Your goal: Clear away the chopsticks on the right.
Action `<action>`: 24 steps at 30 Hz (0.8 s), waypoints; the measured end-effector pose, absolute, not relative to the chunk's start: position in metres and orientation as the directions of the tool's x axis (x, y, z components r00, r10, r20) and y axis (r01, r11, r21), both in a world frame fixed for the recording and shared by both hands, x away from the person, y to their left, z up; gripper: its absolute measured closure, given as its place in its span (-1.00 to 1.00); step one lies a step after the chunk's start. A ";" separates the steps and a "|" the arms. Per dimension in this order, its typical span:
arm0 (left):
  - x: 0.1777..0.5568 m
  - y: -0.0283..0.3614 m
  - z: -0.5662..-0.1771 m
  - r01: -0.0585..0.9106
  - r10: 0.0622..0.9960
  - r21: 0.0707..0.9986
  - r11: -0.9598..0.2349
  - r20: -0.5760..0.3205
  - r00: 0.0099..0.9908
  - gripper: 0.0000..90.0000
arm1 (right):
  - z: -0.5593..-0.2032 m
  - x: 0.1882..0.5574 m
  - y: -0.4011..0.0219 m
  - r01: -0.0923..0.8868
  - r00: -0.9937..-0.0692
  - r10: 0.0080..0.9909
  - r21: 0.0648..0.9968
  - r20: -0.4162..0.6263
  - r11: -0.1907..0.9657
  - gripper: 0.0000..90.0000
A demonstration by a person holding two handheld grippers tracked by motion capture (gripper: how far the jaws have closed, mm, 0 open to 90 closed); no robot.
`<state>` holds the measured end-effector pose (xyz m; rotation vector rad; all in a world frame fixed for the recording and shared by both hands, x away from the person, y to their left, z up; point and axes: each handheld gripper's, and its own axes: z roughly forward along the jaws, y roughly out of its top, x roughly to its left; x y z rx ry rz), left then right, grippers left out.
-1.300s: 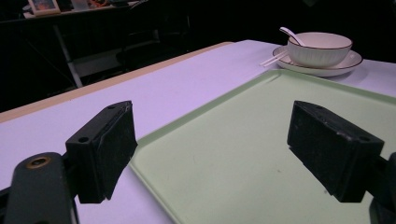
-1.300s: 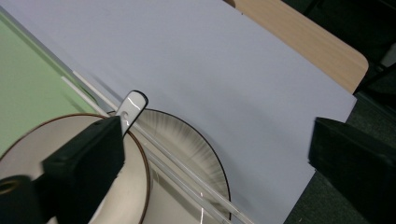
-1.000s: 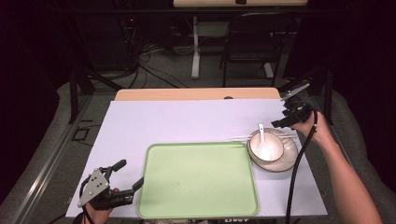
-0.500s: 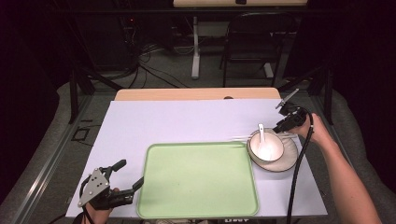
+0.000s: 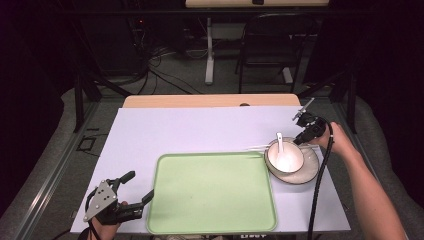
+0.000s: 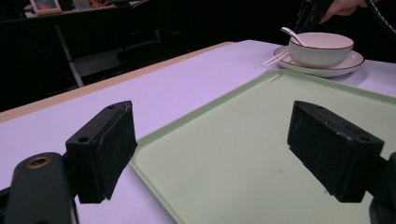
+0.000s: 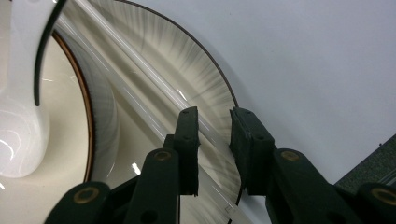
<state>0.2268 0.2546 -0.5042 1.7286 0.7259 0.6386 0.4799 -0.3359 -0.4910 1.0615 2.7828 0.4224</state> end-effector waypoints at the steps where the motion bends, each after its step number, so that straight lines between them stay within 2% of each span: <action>1: 0.227 0.255 -0.504 0.152 0.743 0.966 -0.211 0.057 0.667 -0.66 | -0.493 0.481 -0.336 0.617 -0.751 0.660 0.325 -0.027 0.716 0.60; 6: 0.227 0.255 -0.504 0.153 0.743 0.965 -0.211 0.057 0.667 -0.66 | -0.490 0.481 -0.333 0.610 -0.760 0.648 0.293 -0.047 0.736 0.63; 7: 0.227 0.255 -0.504 0.153 0.743 0.965 -0.211 0.057 0.667 -0.66 | -0.488 0.483 -0.332 0.594 -0.779 0.625 0.258 -0.048 0.762 0.63; 8: 0.226 0.255 -0.504 0.153 0.744 0.966 -0.210 0.056 0.666 -0.66 | -0.488 0.483 -0.332 0.594 -0.779 0.625 0.258 -0.048 0.762 0.63; 9: 0.227 0.255 -0.504 0.153 0.743 0.965 -0.211 0.057 0.667 -0.66 | -0.493 0.481 -0.330 0.594 -0.768 0.638 0.315 -0.051 0.740 0.63; 10: 0.226 0.255 -0.504 0.153 0.743 0.966 -0.210 0.056 0.667 -0.66 | -0.490 0.482 -0.330 0.588 -0.781 0.622 0.272 -0.053 0.761 0.62; 11: 0.226 0.255 -0.504 0.153 0.743 0.966 -0.210 0.056 0.667 -0.66 | -0.496 0.481 -0.329 0.581 -0.776 0.629 0.343 -0.040 0.738 0.62; 12: 0.226 0.255 -0.504 0.153 0.744 0.966 -0.210 0.056 0.666 -0.66 | -0.490 0.482 -0.328 0.578 -0.789 0.612 0.267 -0.058 0.771 0.61; 21: 0.226 0.255 -0.504 0.153 0.744 0.966 -0.209 0.056 0.666 -0.66 | -0.489 0.484 -0.328 0.551 -0.813 0.579 0.238 -0.061 0.800 0.57; 22: 0.226 0.255 -0.504 0.153 0.743 0.966 -0.210 0.056 0.667 -0.66 | -0.492 0.483 -0.327 0.556 -0.806 0.590 0.273 -0.053 0.785 0.57; 24: 0.226 0.255 -0.504 0.153 0.743 0.966 -0.210 0.056 0.667 -0.66 | -0.492 0.483 -0.328 0.543 -0.813 0.578 0.272 -0.064 0.794 0.55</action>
